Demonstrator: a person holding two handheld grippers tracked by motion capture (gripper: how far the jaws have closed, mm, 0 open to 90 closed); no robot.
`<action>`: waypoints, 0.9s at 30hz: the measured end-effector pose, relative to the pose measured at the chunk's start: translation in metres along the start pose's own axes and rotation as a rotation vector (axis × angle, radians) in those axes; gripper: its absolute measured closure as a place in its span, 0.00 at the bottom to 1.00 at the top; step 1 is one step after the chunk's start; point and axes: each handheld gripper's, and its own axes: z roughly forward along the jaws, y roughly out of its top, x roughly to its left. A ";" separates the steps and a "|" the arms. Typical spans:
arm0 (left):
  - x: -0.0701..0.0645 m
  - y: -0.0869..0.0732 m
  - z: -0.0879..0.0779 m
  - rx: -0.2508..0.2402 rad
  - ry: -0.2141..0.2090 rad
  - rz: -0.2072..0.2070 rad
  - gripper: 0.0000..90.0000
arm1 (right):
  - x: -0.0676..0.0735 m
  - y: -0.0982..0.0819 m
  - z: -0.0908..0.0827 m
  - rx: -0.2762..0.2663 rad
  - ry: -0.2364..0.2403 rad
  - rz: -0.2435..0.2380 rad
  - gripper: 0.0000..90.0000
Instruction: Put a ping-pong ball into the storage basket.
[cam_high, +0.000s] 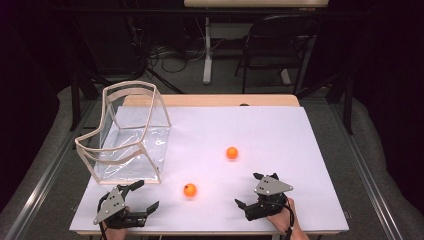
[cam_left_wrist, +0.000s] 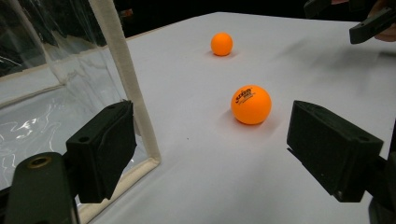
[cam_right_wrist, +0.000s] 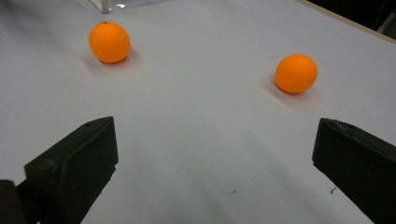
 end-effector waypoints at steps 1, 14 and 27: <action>0.000 0.000 0.000 0.000 0.000 0.000 0.17 | 0.000 0.000 0.000 0.000 0.000 0.000 0.00; -0.001 0.000 0.000 0.005 0.000 0.005 0.17 | 0.008 0.013 0.020 0.037 0.050 -0.018 0.00; 0.000 0.000 0.000 0.007 0.001 0.004 0.17 | 0.013 0.026 0.037 0.050 0.091 -0.017 0.00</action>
